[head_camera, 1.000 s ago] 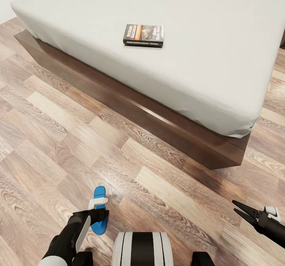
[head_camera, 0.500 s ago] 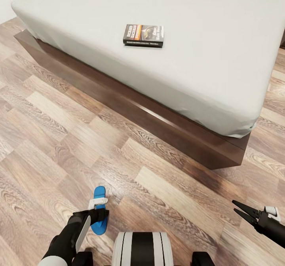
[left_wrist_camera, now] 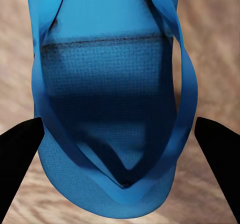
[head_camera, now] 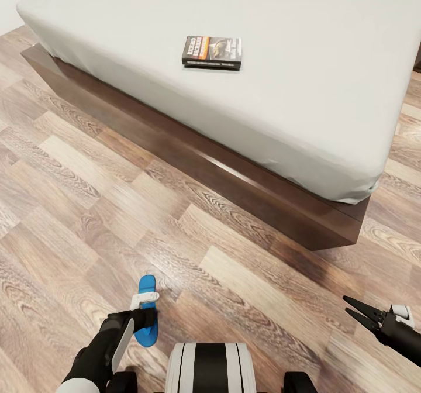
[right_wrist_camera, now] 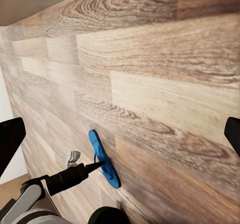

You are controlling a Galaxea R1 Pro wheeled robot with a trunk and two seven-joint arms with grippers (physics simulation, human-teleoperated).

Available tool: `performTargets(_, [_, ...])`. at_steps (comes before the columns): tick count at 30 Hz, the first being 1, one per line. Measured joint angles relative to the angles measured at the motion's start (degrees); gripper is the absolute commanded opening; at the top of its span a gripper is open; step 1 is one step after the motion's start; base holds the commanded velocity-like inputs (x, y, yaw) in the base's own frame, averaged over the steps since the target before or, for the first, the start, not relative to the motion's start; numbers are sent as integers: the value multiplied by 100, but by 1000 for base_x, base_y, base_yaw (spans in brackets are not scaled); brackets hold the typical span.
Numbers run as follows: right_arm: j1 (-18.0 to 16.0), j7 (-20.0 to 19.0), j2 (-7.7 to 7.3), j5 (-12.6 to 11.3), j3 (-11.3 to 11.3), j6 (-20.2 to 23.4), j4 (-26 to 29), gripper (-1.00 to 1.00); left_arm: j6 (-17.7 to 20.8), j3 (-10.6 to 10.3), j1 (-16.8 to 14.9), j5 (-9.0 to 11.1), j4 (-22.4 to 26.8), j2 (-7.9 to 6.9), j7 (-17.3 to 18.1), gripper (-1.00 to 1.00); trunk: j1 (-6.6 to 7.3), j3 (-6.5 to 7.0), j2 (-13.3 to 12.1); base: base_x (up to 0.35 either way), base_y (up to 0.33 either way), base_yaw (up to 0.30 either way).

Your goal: In the bedroom, move the book from the bed onto either nightstand, and place the two sandals side by side next to the bed.

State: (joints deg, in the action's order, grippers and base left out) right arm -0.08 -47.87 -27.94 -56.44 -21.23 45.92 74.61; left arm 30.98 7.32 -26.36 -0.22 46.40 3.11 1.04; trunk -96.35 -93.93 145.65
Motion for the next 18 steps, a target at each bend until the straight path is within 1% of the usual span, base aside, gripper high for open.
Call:
performTargets(4, [0,0,0,0,0,0,1,100,1,1,0,-1,0,0,0,-100,0,0,0,0,0,0])
performTargets(18, [0,0,0,-1,-9,1,1,100,9,2,-3,-25,1,-1,-8,-100,36,310,-19,0,0,0])
